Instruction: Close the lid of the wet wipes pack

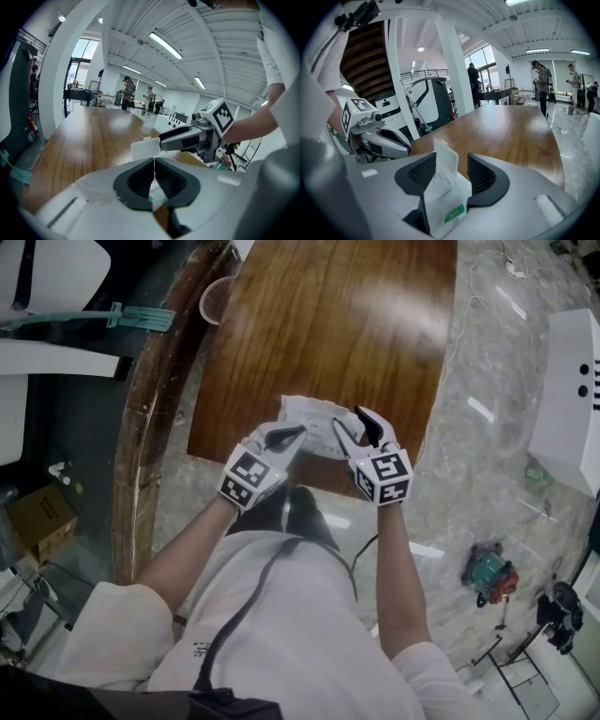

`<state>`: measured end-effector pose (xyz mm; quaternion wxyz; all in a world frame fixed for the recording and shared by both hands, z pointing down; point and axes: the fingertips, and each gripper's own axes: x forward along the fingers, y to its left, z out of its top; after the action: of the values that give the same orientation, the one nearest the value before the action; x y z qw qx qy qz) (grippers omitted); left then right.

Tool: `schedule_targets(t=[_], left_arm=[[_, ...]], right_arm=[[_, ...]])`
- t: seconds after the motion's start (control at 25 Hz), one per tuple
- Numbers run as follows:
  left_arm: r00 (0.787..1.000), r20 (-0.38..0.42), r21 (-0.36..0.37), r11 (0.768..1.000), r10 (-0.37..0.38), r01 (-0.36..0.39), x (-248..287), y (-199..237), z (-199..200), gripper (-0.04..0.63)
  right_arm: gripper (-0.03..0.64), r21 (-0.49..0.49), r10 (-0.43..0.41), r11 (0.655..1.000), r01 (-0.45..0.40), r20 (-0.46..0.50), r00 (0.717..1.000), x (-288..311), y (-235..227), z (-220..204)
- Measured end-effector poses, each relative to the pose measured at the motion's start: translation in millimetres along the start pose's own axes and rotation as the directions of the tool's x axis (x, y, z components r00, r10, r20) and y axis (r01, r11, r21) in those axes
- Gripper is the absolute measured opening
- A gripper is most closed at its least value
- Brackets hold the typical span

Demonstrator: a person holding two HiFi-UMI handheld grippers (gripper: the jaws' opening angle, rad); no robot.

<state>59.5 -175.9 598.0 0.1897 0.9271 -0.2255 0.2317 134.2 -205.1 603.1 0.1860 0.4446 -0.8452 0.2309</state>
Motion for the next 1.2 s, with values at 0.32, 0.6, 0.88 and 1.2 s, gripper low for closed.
schedule_targets(t=[0.32,0.6,0.88,1.2], left_arm=[[1.0,0.011,-0.016,1.0,0.015,-0.015,-4.8,5.8,1.6,0.011],[0.999,0.027,-0.019,1.0,0.024,-0.024,-14.8,9.2,1.3,0.005],[0.999,0.024,-0.017,0.999,0.028,-0.028,-17.1,4.9,-0.4,0.005],[0.998,0.046,-0.023,0.999,0.036,-0.035,-24.7,-1.5,0.8,0.005]], right_arm=[[0.21,-0.022,0.062,0.998,-0.062,-0.009,0.998,17.7,6.1,5.9],[0.21,-0.037,0.106,0.994,-0.106,-0.002,0.994,15.6,21.0,8.6],[0.21,-0.049,0.126,0.991,-0.126,-0.006,0.992,6.7,28.6,5.9],[0.21,-0.082,0.15,0.985,-0.153,-0.036,0.988,1.2,43.3,-2.4]])
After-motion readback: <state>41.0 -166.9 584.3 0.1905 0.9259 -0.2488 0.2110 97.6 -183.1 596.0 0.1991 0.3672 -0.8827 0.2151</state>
